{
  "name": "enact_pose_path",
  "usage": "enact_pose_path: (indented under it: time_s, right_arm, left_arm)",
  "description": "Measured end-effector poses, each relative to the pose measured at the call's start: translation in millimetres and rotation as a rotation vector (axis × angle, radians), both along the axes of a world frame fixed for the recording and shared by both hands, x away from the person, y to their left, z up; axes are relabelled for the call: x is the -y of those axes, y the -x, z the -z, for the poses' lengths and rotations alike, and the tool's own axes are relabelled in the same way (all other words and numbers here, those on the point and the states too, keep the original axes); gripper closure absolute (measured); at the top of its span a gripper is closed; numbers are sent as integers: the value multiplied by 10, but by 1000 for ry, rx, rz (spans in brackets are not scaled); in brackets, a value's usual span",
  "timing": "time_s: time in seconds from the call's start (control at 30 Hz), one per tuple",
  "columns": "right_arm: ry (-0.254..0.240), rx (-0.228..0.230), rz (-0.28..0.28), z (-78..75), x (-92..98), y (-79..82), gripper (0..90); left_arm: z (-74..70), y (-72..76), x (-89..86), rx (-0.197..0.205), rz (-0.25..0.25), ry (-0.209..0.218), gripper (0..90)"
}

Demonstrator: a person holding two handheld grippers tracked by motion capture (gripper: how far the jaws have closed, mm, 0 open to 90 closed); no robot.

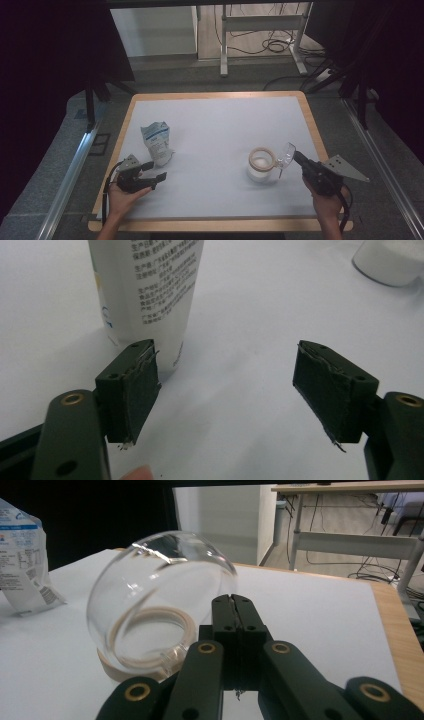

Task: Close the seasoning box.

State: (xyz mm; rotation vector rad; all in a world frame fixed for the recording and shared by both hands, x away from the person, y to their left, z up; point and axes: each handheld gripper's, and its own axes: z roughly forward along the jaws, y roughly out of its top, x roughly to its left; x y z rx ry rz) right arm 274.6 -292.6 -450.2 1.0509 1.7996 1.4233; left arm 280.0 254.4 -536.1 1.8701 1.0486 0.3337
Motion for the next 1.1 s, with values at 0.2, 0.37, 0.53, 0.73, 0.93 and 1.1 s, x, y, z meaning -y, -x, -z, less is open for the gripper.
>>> enact_pose_path:
  time_s: [0.2,0.37,0.53,0.73,0.93,1.1]
  right_arm:
    - [6,8,-15,-35,-100,-35,899]
    - [17,-4,-44,-45,-221,-86,899]
    - [67,-31,-91,14,-451,-187,899]
    - [121,-76,-126,52,-605,-240,899]
    - [115,-82,-122,56,-554,-225,899]
    - [103,-64,-106,31,-474,-194,899]
  left_arm:
    - [19,34,4,3,-8,-19,262]
    - [10,55,-4,11,-11,-19,262]
    - [18,67,15,9,-8,-17,262]
    - [40,78,29,6,-8,-17,262]
    - [34,80,53,11,-11,-25,260]
    - [26,82,63,12,-6,-18,259]
